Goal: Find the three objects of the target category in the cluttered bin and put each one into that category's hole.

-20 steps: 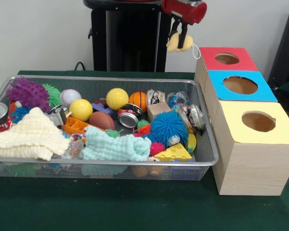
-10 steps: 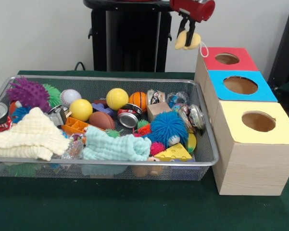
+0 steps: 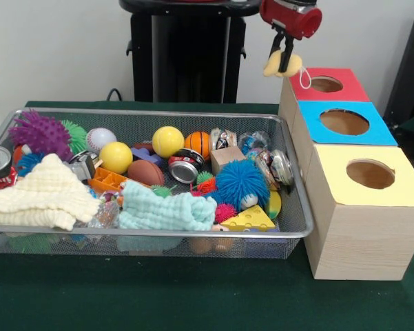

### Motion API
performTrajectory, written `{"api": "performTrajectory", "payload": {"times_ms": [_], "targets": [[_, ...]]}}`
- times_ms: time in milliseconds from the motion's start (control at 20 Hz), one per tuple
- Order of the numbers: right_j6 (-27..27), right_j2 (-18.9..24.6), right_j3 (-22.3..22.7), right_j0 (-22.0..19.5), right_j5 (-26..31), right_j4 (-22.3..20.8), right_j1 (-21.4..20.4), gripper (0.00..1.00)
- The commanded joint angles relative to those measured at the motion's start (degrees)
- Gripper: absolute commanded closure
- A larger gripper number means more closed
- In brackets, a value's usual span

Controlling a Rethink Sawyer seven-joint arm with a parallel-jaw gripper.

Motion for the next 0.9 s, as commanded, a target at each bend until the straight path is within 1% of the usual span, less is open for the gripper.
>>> {"api": "performTrajectory", "payload": {"times_ms": [50,350,650,750,900], "targets": [[17.60,5.39,1.02,0.19,-4.49,4.40,3.19,1.00],[17.79,4.49,0.41,-0.07,-2.84,3.40,2.72,1.00],[17.89,5.04,0.09,-0.51,-2.88,3.51,2.95,1.00],[18.00,4.47,-0.37,-0.08,-2.20,3.54,3.05,1.00],[19.22,2.37,-2.04,2.01,0.84,3.86,3.57,1.00]]}}
